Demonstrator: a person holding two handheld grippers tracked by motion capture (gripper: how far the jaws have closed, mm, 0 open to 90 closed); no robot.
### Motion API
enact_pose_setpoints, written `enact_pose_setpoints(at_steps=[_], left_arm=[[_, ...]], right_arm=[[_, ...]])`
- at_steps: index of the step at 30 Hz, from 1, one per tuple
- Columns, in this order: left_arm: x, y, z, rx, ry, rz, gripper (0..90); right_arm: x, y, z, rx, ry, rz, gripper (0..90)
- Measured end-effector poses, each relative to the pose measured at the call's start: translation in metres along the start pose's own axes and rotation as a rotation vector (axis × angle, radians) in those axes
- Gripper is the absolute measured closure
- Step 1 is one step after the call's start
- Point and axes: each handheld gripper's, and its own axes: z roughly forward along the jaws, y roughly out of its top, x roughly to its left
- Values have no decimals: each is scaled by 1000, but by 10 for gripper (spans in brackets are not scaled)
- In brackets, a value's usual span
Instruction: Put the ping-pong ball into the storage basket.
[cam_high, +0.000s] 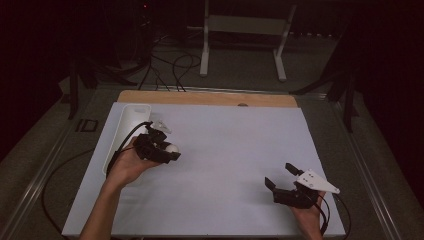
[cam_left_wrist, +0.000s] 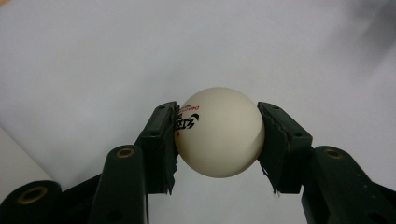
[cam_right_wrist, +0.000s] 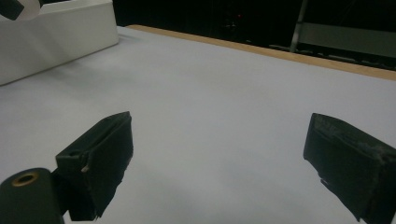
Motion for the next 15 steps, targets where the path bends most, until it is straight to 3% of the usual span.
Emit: enact_pose_setpoints(at_steps=[15], left_arm=[[5, 0, -4, -11, 10, -6, 512]], right_arm=[[0, 0, 1, 4, 4, -3, 79]])
